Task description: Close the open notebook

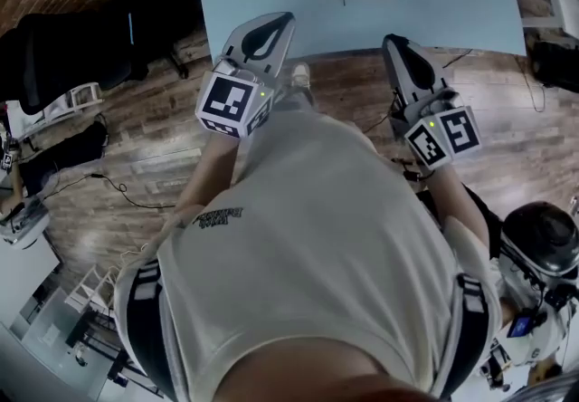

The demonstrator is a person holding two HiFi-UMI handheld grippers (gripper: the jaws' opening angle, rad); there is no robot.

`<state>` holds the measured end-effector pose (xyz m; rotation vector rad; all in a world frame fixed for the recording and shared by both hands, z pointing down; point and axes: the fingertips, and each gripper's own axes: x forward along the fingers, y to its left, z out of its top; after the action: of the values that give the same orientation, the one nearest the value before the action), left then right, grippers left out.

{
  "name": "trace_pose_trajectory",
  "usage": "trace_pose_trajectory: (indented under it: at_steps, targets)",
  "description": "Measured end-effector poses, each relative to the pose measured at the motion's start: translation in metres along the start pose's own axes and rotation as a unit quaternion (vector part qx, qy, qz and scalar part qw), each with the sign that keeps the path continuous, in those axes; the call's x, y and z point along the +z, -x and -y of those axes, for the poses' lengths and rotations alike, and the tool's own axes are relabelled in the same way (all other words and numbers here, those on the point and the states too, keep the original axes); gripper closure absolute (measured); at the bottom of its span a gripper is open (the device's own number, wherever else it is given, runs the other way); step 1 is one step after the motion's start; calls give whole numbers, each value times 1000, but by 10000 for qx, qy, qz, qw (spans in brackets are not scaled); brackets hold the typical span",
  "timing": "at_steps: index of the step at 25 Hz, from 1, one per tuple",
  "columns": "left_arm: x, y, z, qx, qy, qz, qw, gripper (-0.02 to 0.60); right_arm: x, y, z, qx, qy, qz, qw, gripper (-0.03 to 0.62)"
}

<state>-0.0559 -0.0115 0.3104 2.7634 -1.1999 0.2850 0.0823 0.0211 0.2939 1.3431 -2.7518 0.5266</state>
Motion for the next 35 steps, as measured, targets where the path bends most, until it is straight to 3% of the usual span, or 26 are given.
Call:
trace_pose_trajectory:
  at_steps: [17, 35]
  targets:
    - [15, -47, -84, -414, -69, 119, 9990, 571, 31, -93, 18, -285, 209, -13, 9994, 591]
    - [7, -50, -114, -43, 191, 96, 9998, 571, 27, -129, 29, -33, 373, -347, 9987, 591]
